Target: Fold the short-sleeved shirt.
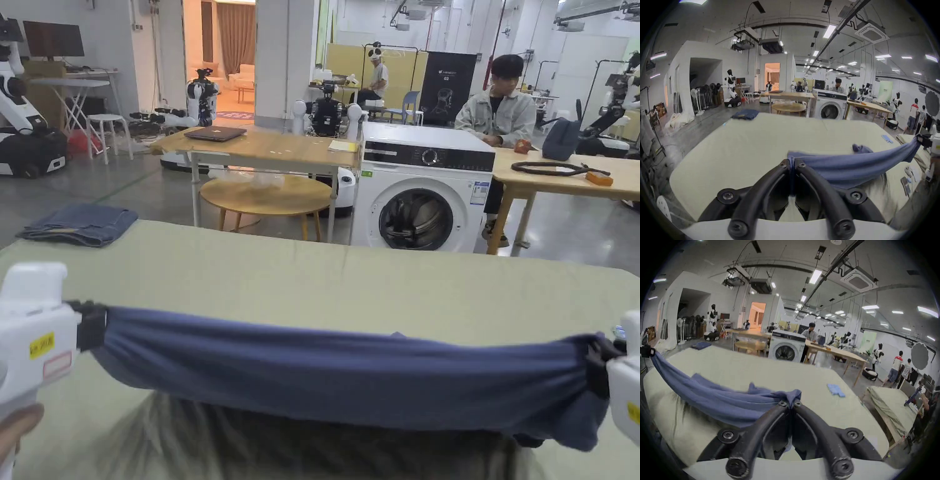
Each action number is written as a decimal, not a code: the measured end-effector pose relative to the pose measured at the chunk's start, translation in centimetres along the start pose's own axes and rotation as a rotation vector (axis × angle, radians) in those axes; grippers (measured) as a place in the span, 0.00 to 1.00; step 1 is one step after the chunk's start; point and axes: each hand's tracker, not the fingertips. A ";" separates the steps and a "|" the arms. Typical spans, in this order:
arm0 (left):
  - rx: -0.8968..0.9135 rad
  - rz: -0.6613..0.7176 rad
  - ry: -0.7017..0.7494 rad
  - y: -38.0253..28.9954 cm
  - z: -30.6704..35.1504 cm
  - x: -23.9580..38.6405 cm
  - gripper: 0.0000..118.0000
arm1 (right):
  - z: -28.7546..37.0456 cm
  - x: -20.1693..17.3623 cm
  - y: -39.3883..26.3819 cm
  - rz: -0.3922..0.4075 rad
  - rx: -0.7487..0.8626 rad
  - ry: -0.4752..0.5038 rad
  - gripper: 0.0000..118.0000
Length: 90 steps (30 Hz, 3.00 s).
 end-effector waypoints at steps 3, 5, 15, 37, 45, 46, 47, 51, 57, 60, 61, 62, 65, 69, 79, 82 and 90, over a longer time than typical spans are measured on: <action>-0.070 -0.013 0.008 -5.1 1.2 -0.7 0.00 | 2.2 -1.0 -4.2 -0.008 -0.082 0.018 0.00; -0.124 0.018 0.007 -8.3 1.6 -1.0 0.00 | 3.0 -1.5 -7.1 -0.031 -0.125 0.027 0.00; -0.430 -0.003 0.014 -19.5 0.2 -2.3 0.00 | 4.0 -3.4 -18.9 -0.029 -0.398 0.064 0.00; -0.119 0.080 -0.054 -14.8 -0.7 1.9 0.42 | 1.6 -6.7 -13.0 -0.178 -0.076 0.031 0.65; 0.096 -0.045 -0.037 -10.7 0.5 9.2 0.16 | 1.4 -11.6 -9.6 -0.205 0.145 0.062 0.09; 0.107 -0.055 -0.032 -10.8 0.0 9.2 0.10 | 1.5 -12.0 -9.2 -0.204 0.157 0.064 0.03; 0.112 -0.065 -0.022 -10.6 -0.1 9.5 0.04 | 1.4 -12.4 -8.9 -0.191 0.162 0.062 0.00; 0.089 -0.055 -0.021 -10.0 -0.5 9.7 0.00 | 1.1 -13.0 -8.4 -0.195 0.159 0.084 0.00; -0.142 -0.053 0.022 -10.2 -0.4 7.3 0.00 | 0.4 -13.2 -8.9 -0.179 0.117 0.100 0.00; -0.310 0.018 0.026 -11.2 -1.1 4.0 0.00 | 0.0 -13.1 -9.3 -0.177 0.087 0.102 0.00; -0.352 0.053 0.034 -11.7 -1.1 3.0 0.04 | 0.0 -13.0 -9.6 -0.180 0.078 0.105 0.00; -0.389 0.083 0.032 -12.5 -1.5 1.3 0.07 | -0.2 -12.9 -9.9 -0.183 0.067 0.111 0.00; -0.461 0.113 0.087 -14.0 -1.7 -1.1 0.30 | -0.6 -12.9 -10.8 -0.173 0.040 0.114 0.00; -0.566 0.176 0.141 -15.8 -2.5 -2.6 0.65 | -0.8 -12.8 -11.5 -0.174 0.002 0.120 0.00; -0.678 0.011 0.190 -20.1 -4.2 0.3 0.54 | -0.2 -10.8 -14.0 -0.163 -0.094 0.090 0.00; -0.648 -0.016 0.139 -19.8 -3.3 1.8 0.12 | 0.3 -9.1 -14.4 -0.171 -0.166 0.060 0.02; -0.637 -0.014 0.086 -20.0 -3.4 0.9 0.02 | -0.3 -3.6 -19.0 -0.134 -0.444 0.055 0.64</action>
